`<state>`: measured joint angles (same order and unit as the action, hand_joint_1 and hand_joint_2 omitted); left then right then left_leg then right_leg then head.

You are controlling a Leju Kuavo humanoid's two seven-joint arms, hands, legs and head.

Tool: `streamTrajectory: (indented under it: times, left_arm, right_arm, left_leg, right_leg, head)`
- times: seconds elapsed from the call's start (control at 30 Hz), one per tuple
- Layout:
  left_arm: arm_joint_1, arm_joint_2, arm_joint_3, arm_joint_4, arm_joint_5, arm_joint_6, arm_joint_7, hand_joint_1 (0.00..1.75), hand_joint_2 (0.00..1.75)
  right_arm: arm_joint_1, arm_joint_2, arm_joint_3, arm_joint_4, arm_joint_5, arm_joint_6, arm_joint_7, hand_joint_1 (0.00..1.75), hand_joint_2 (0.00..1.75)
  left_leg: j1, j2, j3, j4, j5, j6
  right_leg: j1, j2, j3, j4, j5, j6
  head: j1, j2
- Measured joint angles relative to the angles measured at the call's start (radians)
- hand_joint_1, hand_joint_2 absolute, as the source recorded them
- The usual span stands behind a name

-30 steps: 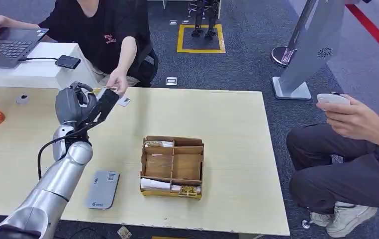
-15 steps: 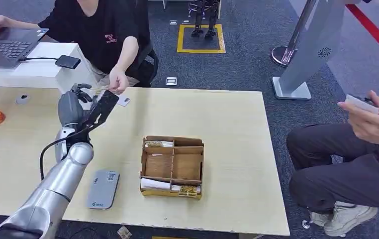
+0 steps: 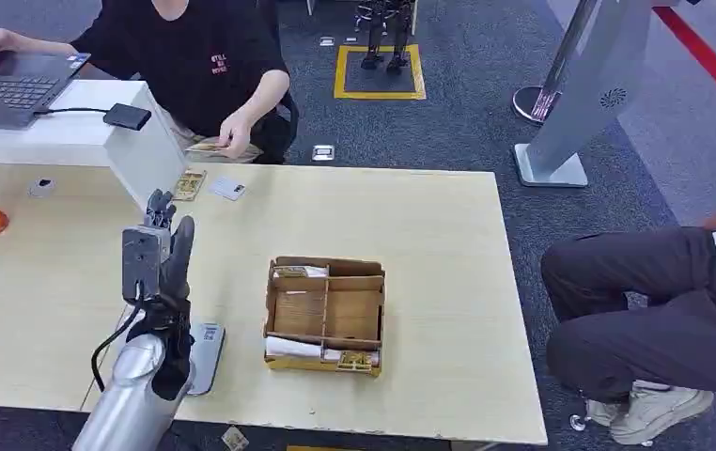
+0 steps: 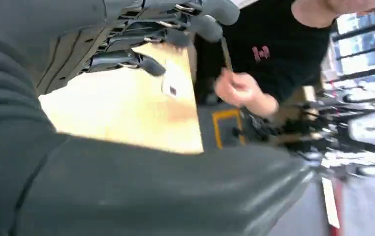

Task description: Pass the card to the sensor for recognition and then transmit it.

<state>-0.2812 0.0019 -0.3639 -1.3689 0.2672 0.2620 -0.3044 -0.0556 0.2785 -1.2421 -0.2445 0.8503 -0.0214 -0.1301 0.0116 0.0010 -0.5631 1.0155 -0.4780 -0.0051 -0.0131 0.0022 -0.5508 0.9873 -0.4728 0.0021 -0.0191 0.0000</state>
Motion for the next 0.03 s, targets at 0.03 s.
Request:
streamTrajectory:
  times: [0.03]
  left_arm:
    - [0.039, 0.001, 0.0, -0.05, 0.036, -0.027, -0.012, 0.0, 0.0]
  right_arm:
    - [0.004, 0.005, -0.004, -0.005, -0.005, 0.0, 0.0, 0.0, 0.0]
  left_leg:
    - [0.0, 0.0, 0.0, 0.0, 0.0, 0.0]
  right_leg:
    - [0.0, 0.0, 0.0, 0.0, 0.0, 0.0]
  head:
    - [0.0, 0.0]
